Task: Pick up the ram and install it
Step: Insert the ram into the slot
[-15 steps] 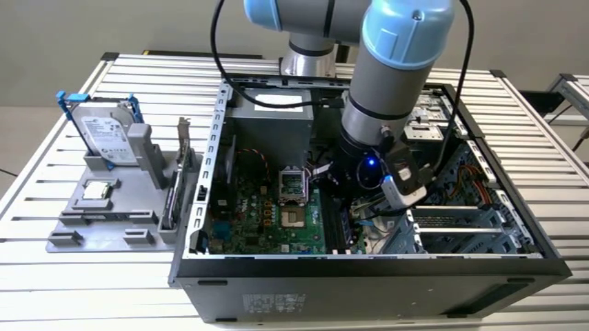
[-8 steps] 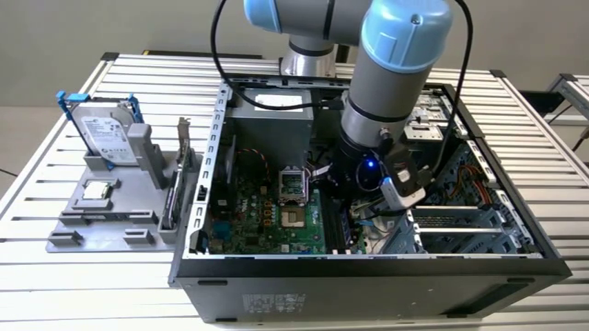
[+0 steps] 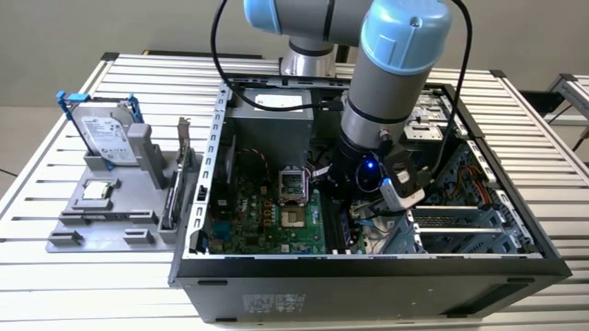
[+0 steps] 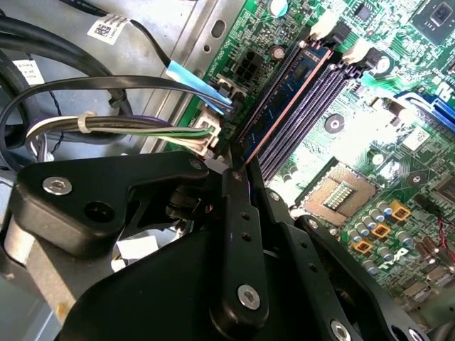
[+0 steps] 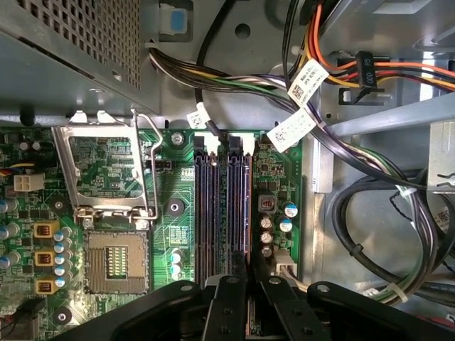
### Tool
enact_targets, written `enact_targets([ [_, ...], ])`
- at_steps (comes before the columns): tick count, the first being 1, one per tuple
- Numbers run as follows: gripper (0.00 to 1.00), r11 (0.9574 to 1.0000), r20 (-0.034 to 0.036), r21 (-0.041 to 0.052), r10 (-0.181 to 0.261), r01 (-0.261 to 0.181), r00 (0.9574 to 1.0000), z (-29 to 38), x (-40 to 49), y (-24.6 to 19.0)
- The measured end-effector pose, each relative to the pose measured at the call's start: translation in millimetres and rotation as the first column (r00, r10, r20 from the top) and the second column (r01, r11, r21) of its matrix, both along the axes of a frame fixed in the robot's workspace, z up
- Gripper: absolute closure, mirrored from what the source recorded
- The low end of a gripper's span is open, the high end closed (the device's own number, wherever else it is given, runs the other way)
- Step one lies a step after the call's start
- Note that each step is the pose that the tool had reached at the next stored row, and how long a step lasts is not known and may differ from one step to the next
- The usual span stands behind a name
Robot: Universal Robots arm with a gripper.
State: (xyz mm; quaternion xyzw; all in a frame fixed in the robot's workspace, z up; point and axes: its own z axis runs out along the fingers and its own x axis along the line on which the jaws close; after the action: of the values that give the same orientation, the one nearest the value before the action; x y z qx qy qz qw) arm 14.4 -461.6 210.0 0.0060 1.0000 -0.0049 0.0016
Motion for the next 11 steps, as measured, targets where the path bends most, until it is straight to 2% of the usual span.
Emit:
enact_targets([
  [7, 1.0, 1.0, 0.0, 0.0002, 0.0, 0.0, 1.0, -0.5, 0.0, 0.0],
  [8, 0.0, 1.0, 0.0, 0.0017, 0.0, 0.0, 1.0, -0.9, 0.0, 0.3],
  [11, 0.0, 1.0, 0.0, 0.0003, 0.0, 0.0, 1.0, -0.8, 0.0, 0.1],
])
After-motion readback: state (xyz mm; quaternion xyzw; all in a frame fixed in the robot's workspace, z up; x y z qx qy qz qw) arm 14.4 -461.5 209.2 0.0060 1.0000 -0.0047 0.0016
